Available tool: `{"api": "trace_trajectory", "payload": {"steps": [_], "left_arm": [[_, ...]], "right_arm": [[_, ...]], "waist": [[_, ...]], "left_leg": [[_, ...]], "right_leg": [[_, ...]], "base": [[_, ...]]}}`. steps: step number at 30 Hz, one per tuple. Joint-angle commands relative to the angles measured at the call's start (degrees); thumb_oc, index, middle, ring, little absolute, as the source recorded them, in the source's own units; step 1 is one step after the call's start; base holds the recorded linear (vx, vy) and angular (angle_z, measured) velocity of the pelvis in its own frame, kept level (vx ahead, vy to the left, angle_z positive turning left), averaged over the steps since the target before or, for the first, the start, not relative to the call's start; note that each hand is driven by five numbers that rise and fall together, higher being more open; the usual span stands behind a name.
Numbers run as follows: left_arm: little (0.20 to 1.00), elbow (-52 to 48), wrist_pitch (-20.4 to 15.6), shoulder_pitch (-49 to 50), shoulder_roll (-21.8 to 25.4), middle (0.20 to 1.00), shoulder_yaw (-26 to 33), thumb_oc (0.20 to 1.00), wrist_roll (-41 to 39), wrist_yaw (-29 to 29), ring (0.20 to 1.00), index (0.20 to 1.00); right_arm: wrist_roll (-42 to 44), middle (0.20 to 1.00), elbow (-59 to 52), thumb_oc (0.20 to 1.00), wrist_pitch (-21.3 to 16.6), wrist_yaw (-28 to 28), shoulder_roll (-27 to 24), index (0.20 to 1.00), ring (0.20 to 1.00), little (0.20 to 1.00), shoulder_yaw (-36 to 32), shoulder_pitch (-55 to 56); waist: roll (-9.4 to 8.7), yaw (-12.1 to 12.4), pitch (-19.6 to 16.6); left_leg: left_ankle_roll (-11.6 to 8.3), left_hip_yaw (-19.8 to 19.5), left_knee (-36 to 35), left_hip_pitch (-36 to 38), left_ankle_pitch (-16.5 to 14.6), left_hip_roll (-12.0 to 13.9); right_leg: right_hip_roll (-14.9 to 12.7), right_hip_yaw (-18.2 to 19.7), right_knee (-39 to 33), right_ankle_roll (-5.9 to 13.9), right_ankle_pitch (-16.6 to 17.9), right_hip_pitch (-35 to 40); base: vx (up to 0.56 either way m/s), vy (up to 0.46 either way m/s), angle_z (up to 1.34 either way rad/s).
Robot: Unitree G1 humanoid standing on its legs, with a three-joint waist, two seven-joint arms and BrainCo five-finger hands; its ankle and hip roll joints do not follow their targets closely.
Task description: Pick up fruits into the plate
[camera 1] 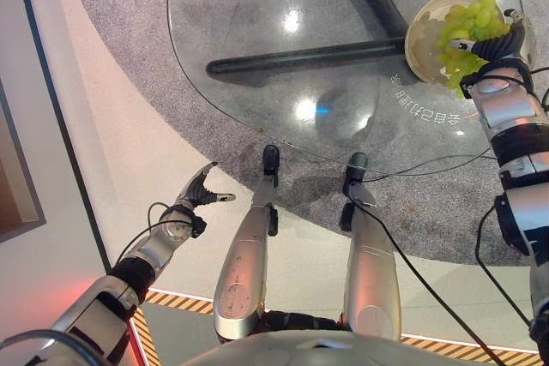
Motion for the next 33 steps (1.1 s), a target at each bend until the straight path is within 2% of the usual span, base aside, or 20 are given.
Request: {"api": "trace_trajectory", "payload": {"steps": [1,7,14,25,33], "left_arm": [[1.000,-0.22,-1.23,1.78,-0.71,1.000,-1.34,1.000,-1.58,1.12,1.000,1.000],[1.000,0.21,-1.68,2.17,-0.86,1.000,-1.08,1.000,-1.06,0.91,1.000,1.000],[1.000,-0.29,-1.72,2.92,-0.51,1.000,-0.34,1.000,-1.08,0.20,1.000,1.000],[1.000,1.73,-0.98,4.74,-0.83,1.000,3.56,1.000,0.11,-1.41,1.000,1.000],[1.000,5.25,-1.00,6.01,-2.09,1.000,6.55,1.000,0.62,-2.66,1.000,1.000]], "right_arm": [[-2.64,1.000,-2.02,1.000,0.68,-2.80,-6.28,1.000,1.000,1.000,4.71,-2.25],[-2.42,1.000,-1.87,1.000,1.51,-3.65,-6.49,1.000,1.000,1.000,4.71,-1.33],[-1.72,1.000,-2.91,1.000,-0.75,-4.99,-6.71,1.000,1.000,1.000,3.41,0.71],[-1.05,1.000,-13.43,1.000,-7.57,-7.52,-6.09,1.000,1.000,1.000,-5.26,11.65],[-1.55,1.000,-21.34,1.000,-10.68,-7.09,-5.26,1.000,1.000,1.000,-11.68,20.58]], "waist": [[2.41,-0.45,-2.09],[2.08,-0.41,-2.09],[1.54,-0.63,-2.09],[-1.91,-2.12,-2.09],[-4.15,-3.20,-2.09]], "left_leg": [[2.16,0.55,8.66,-1.61,-10.60,-4.41],[2.31,0.44,8.56,-1.11,-10.83,-4.23],[2.37,0.53,9.02,0.19,-11.37,-3.99],[2.48,1.02,8.06,7.29,-12.36,-2.75],[2.57,1.79,7.59,13.72,-13.58,-2.16]], "right_leg": [[4.81,-3.63,0.06,-1.95,-3.60,0.91],[4.99,-3.88,0.46,-2.18,-3.95,1.20],[5.20,-3.93,0.74,-2.46,-4.34,2.61],[6.11,-3.58,-0.79,-2.66,-4.56,10.03],[5.92,-3.29,-3.16,-2.48,-4.39,17.28]], "base": [[0.00,0.000,0.00],[0.00,0.000,0.00],[0.00,0.000,0.00],[0.02,0.019,0.01],[0.04,0.045,0.00]]}}
